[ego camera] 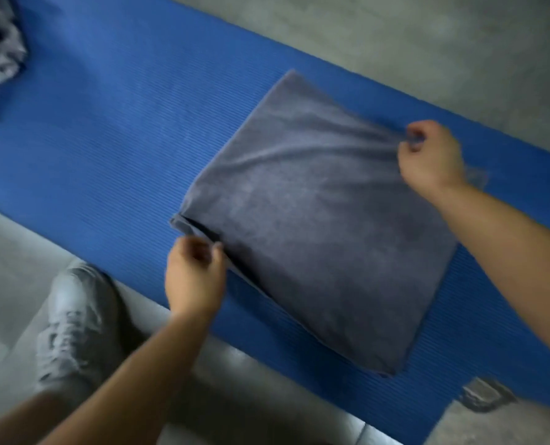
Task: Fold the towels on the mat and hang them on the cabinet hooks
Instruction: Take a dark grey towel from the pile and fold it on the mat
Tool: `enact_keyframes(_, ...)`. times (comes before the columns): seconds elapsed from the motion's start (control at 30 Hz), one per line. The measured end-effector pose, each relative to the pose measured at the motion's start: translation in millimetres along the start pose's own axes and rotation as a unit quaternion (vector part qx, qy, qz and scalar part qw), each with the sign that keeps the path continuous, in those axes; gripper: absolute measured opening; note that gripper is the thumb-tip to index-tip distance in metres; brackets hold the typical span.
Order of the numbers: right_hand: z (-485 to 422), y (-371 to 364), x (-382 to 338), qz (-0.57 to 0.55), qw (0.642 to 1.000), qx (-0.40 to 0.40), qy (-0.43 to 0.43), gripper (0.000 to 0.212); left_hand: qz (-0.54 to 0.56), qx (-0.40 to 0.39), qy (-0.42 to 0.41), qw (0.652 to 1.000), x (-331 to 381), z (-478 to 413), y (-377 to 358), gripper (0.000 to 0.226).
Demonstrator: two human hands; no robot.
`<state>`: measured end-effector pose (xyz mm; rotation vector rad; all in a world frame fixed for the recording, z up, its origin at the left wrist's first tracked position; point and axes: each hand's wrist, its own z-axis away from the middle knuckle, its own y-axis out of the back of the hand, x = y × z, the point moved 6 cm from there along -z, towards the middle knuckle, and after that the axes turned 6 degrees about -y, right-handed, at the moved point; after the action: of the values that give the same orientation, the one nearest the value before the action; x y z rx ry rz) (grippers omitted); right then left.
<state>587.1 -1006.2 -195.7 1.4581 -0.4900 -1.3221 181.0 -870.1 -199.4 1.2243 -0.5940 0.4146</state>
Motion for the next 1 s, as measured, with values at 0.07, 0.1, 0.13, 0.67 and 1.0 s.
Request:
enact_keyframes(0.07, -6.4, -36.6, -59.0, -0.053, 0.994, -0.078, 0.054, 0.032, 0.033, 0.044, 0.1, 0.993, -19.8, -42.7, 18.3, 0.034)
enact_keyframes(0.1, -9.3, -55.2, -86.8, -0.071, 0.989, -0.11, 0.064, 0.031, 0.043, 0.046, 0.139, 0.988, -27.1, -59.8, 21.5, 0.047)
enact_keyframes(0.13, -13.0, -72.9, -111.1, -0.094, 0.985, -0.131, 0.069, 0.032, 0.038, 0.036, 0.161, 0.985, -32.6, -74.1, 22.5, 0.058)
enact_keyframes(0.67, -89.9, -119.5, -180.0, -0.098, 0.98, -0.105, -0.14, 0.041, 0.304, -0.163, 0.389, 0.854, -82.6, -76.7, 19.2, 0.01)
enact_keyframes(1.0, -103.4, -100.1, -205.0, -0.206, 0.97, -0.085, -0.092, 0.023, 0.644, -0.061, 0.437, 0.625, -57.2, -71.5, 12.3, 0.024)
